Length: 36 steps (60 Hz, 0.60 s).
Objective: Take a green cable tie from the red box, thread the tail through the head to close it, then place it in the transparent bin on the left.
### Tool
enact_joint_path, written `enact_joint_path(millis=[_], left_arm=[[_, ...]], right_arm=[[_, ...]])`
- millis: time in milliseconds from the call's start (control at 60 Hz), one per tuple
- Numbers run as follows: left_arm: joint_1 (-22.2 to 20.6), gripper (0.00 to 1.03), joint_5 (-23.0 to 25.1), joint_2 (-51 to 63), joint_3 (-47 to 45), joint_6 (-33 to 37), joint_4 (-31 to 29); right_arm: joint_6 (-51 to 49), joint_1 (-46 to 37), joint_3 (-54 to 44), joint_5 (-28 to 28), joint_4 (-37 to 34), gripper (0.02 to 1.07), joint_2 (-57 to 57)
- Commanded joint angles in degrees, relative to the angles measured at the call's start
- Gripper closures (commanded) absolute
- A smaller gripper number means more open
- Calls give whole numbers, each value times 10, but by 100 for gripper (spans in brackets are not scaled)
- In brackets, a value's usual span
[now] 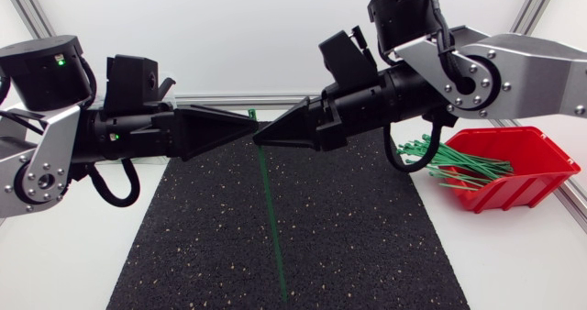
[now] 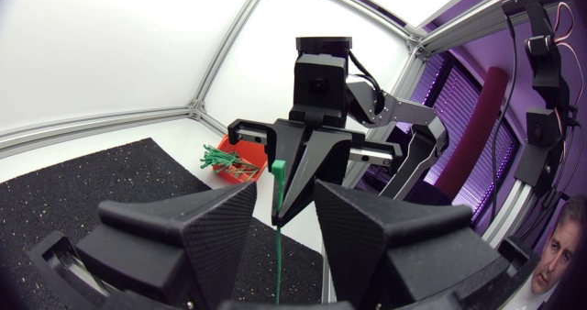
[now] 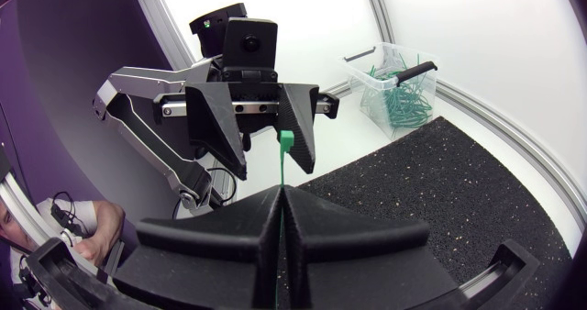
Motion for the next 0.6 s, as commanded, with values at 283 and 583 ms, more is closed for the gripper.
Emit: enact_joint_path(millis=[283, 583], left_arm=[[-14, 75, 2, -10, -10, -17, 10], [-13, 82, 2, -8, -13, -17, 12]], right_arm=[[15, -9, -20, -7, 14, 101, -6], [15, -10, -23, -7, 15, 101, -12]])
